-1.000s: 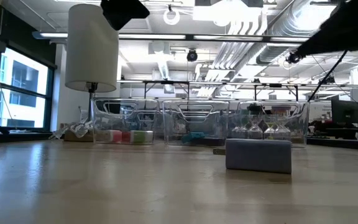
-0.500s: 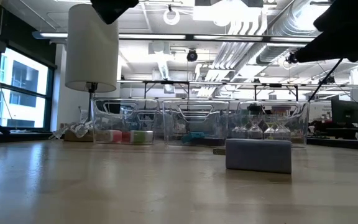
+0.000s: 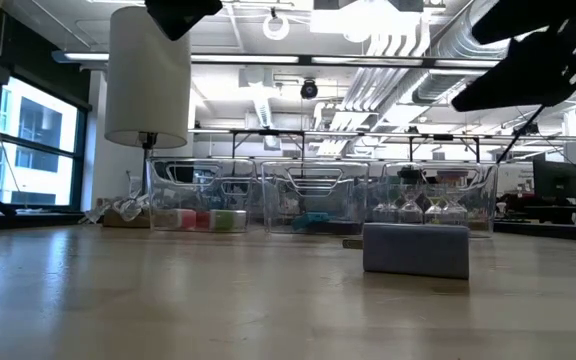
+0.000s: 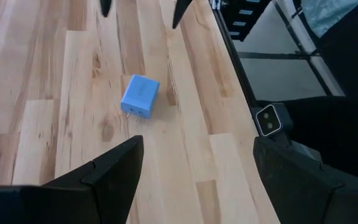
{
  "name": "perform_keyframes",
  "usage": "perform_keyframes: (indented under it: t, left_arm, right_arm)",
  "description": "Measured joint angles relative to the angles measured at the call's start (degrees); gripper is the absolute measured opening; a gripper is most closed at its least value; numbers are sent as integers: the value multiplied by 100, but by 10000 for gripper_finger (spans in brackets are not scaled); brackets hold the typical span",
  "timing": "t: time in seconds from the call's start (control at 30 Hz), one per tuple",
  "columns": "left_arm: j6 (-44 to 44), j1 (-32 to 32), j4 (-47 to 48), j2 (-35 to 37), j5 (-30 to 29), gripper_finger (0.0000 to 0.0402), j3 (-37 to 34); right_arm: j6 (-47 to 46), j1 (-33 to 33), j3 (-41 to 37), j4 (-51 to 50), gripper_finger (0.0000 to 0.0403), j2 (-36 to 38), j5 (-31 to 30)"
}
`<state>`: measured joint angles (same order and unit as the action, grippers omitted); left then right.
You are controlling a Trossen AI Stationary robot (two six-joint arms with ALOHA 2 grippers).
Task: Pick & Place Office items
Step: Put the light blue charger adapter into the left transparent bin
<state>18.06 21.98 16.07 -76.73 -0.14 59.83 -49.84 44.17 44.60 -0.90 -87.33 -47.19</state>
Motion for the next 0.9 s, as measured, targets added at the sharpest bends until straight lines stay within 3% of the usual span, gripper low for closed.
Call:
perform_keyframes:
  t: [0.07, 0.27, 0.47, 0.9]
  left_arm:
    - [0, 0, 1, 0, 1, 297, 0]
    - [-2, 0, 10, 0, 2, 297, 0]
    - [-2, 0, 23, 0, 2, 297, 0]
    - [-2, 0, 20, 0, 2, 297, 0]
  right_arm:
    - [14, -60, 0, -1, 395, 0, 3]
    - [-199, 20, 8, 72, 363, -146, 268]
    - [-588, 213, 7, 107, 343, -775, 275]
    - [-407, 221, 4, 856, 333, -1955, -95]
